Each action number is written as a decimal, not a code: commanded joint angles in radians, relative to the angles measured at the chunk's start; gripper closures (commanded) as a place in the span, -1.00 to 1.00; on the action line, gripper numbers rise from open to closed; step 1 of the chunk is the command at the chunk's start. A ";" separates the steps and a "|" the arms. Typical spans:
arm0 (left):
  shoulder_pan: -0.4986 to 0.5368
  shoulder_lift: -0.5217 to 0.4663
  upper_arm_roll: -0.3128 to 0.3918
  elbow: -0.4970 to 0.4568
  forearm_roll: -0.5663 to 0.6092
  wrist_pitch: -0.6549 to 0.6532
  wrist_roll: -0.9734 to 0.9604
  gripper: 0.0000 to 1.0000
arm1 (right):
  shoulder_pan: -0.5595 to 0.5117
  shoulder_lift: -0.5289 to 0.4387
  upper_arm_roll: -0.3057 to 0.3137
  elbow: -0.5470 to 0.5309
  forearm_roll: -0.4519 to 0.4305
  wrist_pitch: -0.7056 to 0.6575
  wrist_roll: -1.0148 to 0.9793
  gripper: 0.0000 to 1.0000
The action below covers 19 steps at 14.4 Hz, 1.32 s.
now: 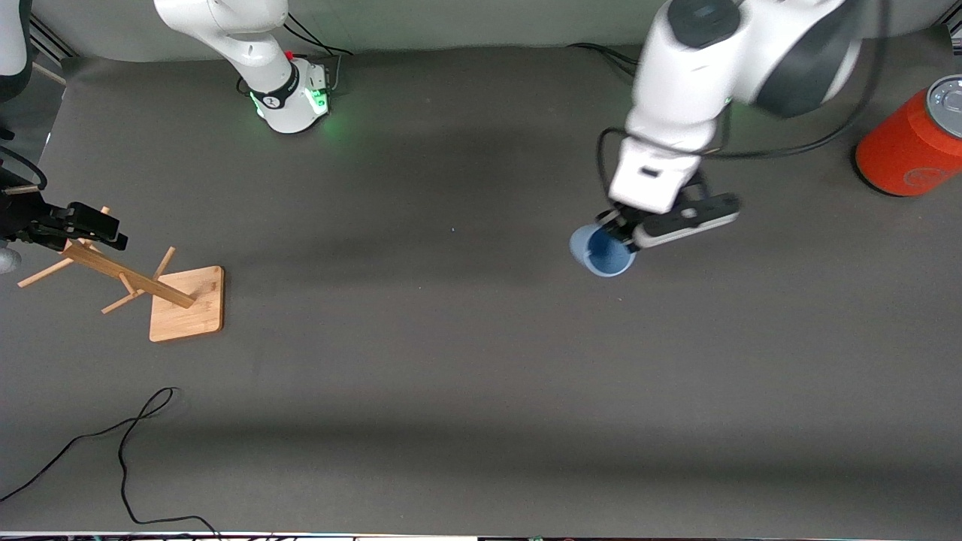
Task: Rotate and upright cup with both arms
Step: 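Lower the upright cup onto the table with the left gripper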
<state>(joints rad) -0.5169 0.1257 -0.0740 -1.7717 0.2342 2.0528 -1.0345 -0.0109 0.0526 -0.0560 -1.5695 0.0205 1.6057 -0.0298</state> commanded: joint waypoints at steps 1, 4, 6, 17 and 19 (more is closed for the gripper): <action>-0.061 0.135 0.011 0.014 0.115 0.110 -0.213 1.00 | 0.002 -0.020 -0.001 -0.014 -0.007 -0.001 -0.022 -1.00; -0.101 0.251 0.011 0.021 0.210 0.202 -0.393 1.00 | 0.002 -0.020 -0.001 -0.014 -0.007 -0.001 -0.024 -1.00; -0.117 0.307 0.011 0.020 0.260 0.256 -0.488 1.00 | 0.002 -0.020 -0.001 -0.014 -0.007 -0.001 -0.022 -1.00; -0.213 0.422 0.013 0.018 0.600 0.247 -0.872 1.00 | 0.002 -0.019 -0.001 -0.015 -0.007 -0.001 -0.024 -1.00; -0.219 0.434 0.013 0.018 0.611 0.244 -0.878 1.00 | 0.000 -0.017 0.001 -0.014 -0.007 -0.001 -0.024 -1.00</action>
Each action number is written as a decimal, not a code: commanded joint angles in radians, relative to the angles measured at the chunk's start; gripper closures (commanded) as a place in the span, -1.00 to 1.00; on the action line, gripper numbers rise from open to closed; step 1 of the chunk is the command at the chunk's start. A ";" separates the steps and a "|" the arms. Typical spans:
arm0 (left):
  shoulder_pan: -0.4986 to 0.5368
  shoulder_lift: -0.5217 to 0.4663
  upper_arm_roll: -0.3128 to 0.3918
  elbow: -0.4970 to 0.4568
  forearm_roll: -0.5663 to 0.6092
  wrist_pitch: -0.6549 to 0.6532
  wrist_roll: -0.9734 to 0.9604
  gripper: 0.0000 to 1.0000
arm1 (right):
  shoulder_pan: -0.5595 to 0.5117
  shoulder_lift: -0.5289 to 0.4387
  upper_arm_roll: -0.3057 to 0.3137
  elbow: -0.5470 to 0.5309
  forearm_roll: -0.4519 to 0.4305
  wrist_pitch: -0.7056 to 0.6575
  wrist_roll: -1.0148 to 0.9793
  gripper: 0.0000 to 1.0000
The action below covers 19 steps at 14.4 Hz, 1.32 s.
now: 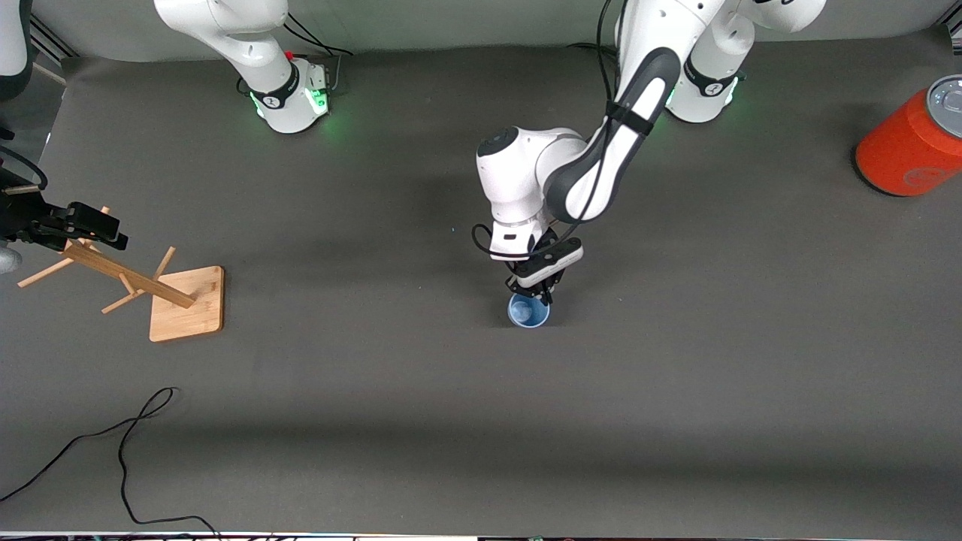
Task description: Rotate and upright cup with both arms
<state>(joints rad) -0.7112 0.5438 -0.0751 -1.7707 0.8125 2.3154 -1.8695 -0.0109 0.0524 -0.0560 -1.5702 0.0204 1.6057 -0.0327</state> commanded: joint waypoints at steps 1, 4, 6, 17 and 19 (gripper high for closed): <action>-0.028 0.016 0.014 0.017 0.033 -0.022 -0.042 0.83 | 0.000 -0.017 -0.001 -0.013 -0.007 -0.001 -0.021 -1.00; -0.024 0.005 0.014 0.025 0.033 -0.030 -0.002 -1.00 | 0.002 -0.017 -0.001 -0.014 -0.007 -0.001 -0.021 -1.00; -0.011 -0.031 0.012 0.065 -0.011 -0.109 0.117 -1.00 | 0.000 -0.016 -0.001 -0.013 -0.007 -0.001 -0.021 -1.00; 0.444 -0.258 0.018 0.269 -0.579 -0.462 1.263 -1.00 | 0.000 -0.017 -0.001 -0.014 -0.007 -0.003 -0.021 -1.00; 0.528 -0.315 0.020 0.272 -0.651 -0.539 1.412 -1.00 | 0.000 -0.017 -0.001 -0.014 -0.007 -0.003 -0.021 -1.00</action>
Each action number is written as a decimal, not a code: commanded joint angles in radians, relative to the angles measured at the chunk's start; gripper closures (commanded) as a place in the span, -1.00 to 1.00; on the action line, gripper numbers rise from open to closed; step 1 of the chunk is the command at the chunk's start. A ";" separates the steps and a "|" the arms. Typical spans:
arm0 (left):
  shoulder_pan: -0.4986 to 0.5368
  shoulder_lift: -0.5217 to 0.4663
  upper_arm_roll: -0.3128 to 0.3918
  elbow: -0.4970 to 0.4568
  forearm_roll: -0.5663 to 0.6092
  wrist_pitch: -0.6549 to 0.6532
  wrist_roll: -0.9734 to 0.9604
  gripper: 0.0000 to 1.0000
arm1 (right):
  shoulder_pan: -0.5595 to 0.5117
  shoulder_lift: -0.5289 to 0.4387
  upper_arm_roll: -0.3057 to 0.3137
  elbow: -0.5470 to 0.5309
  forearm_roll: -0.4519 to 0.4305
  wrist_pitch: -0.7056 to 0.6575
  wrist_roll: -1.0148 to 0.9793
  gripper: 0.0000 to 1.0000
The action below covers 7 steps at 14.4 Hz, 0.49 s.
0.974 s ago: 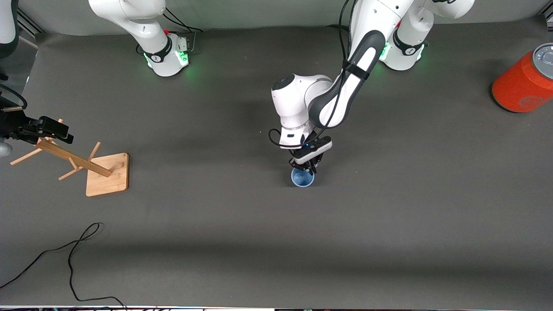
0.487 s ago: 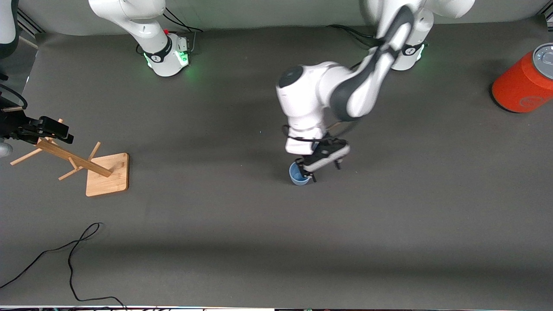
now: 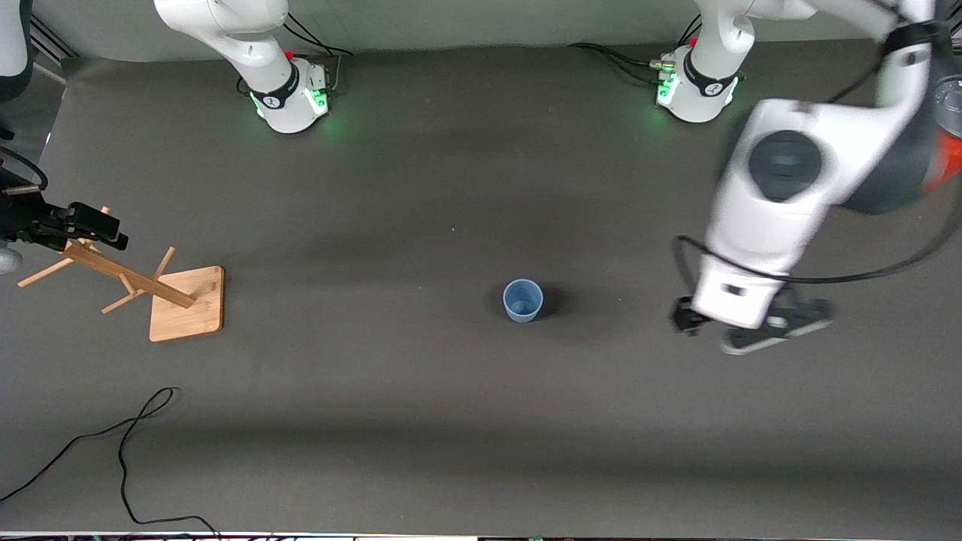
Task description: Rotate and upright cup with both arms
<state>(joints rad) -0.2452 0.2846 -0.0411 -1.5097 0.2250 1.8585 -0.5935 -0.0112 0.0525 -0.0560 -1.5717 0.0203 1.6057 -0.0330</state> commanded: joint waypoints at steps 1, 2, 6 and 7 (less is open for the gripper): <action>0.108 -0.085 -0.016 0.005 -0.109 -0.110 0.202 -1.00 | 0.000 -0.019 -0.001 -0.014 -0.007 -0.003 -0.021 -1.00; 0.147 -0.109 -0.014 -0.001 -0.149 -0.128 0.265 -1.00 | 0.002 -0.019 -0.001 -0.014 -0.007 -0.003 -0.021 -1.00; 0.165 -0.217 0.078 -0.092 -0.168 -0.173 0.506 -1.00 | 0.000 -0.020 -0.001 -0.011 -0.007 -0.003 -0.021 -1.00; 0.165 -0.229 0.093 -0.096 -0.171 -0.192 0.533 -1.00 | 0.000 -0.022 -0.001 -0.011 -0.007 -0.003 -0.022 -1.00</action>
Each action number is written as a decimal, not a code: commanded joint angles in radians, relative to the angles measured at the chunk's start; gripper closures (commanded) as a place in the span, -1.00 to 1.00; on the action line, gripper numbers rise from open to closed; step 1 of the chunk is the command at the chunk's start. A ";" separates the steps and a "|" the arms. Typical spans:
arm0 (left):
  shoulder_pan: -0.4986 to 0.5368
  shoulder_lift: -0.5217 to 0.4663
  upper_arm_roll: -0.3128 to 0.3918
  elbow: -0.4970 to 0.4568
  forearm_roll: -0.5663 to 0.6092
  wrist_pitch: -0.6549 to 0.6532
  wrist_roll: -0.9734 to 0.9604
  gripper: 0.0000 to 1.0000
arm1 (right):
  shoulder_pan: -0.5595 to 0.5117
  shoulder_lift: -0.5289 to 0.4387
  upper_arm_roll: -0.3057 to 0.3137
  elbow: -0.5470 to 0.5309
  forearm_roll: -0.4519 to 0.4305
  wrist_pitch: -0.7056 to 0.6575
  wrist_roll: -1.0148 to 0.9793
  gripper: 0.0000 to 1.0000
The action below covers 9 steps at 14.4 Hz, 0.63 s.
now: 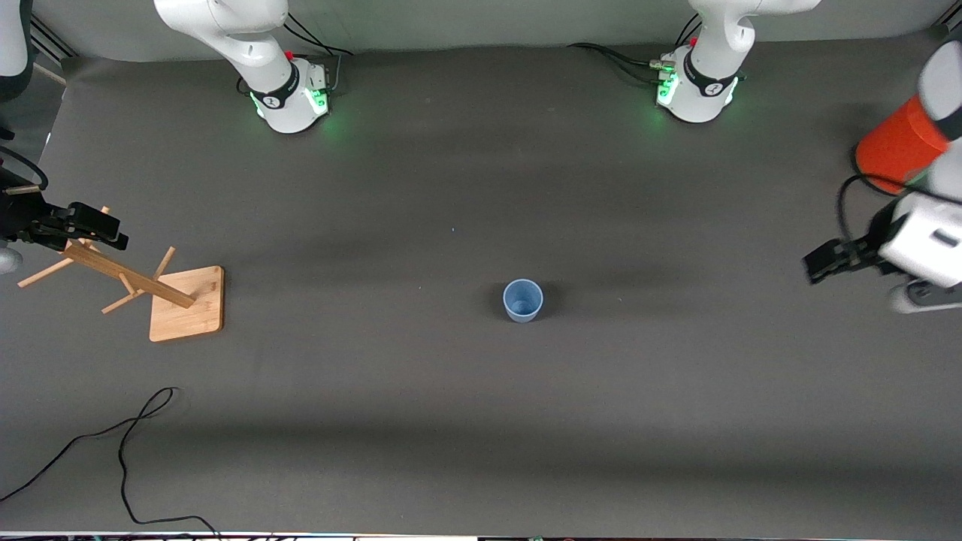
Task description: Rotate and upright cup with both arms
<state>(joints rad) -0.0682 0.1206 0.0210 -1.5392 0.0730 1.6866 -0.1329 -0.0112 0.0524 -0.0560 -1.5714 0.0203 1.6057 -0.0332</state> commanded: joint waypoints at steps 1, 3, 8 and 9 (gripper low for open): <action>-0.030 -0.081 0.062 -0.073 -0.019 -0.033 0.081 -1.00 | 0.000 -0.022 -0.001 -0.012 -0.007 -0.004 -0.022 -1.00; -0.154 -0.113 0.187 -0.113 -0.016 -0.025 0.073 -1.00 | 0.002 -0.022 -0.001 -0.010 -0.005 -0.010 -0.022 -1.00; -0.030 -0.111 0.065 -0.116 -0.021 -0.027 0.061 -1.00 | 0.002 -0.022 -0.001 -0.010 -0.005 -0.010 -0.021 -1.00; -0.028 -0.110 0.063 -0.116 -0.021 -0.024 0.059 -1.00 | 0.002 -0.022 -0.001 -0.010 -0.005 -0.010 -0.021 -1.00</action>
<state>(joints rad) -0.1336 0.0313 0.1273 -1.6350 0.0631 1.6583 -0.0733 -0.0110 0.0520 -0.0560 -1.5712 0.0203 1.6045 -0.0334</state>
